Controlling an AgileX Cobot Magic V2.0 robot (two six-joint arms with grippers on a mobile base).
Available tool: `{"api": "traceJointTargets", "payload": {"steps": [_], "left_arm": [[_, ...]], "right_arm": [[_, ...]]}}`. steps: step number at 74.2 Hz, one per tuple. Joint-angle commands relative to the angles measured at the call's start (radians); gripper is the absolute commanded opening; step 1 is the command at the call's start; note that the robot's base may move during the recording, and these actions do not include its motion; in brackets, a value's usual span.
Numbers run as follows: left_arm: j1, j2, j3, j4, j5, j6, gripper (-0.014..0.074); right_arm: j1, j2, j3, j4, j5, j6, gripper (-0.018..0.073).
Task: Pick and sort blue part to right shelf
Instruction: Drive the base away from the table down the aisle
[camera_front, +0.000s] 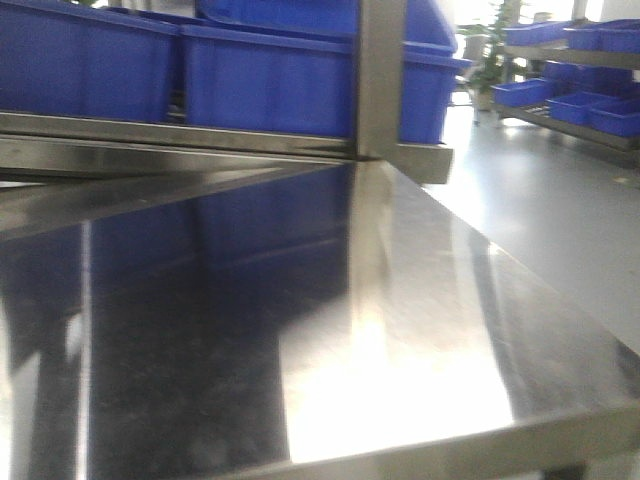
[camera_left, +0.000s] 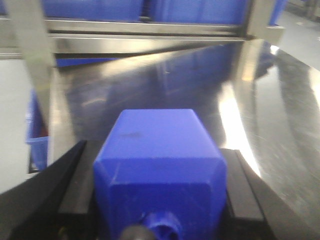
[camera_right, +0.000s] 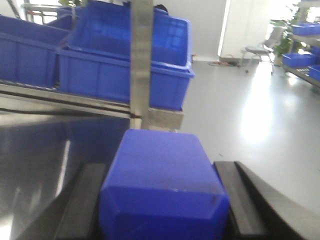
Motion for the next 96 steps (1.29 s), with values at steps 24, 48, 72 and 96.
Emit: {"api": "traceJointTargets", "payload": {"steps": [24, 48, 72, 96], "left_arm": [[0.0, 0.01, -0.024, 0.002, -0.099, -0.004, 0.0251], [0.0, 0.01, -0.024, 0.002, -0.099, -0.004, 0.0251], [0.0, 0.01, -0.024, 0.002, -0.099, -0.004, 0.0251], [0.0, 0.01, -0.024, 0.002, -0.099, -0.004, 0.0251]], "right_arm": [[-0.002, 0.031, -0.027, -0.027, -0.092, -0.006, 0.0257], [-0.002, 0.031, -0.027, -0.027, -0.092, -0.006, 0.0257], [-0.002, 0.031, -0.027, -0.027, -0.092, -0.006, 0.0257], [-0.002, 0.031, -0.027, -0.027, -0.092, -0.006, 0.0257]]}}
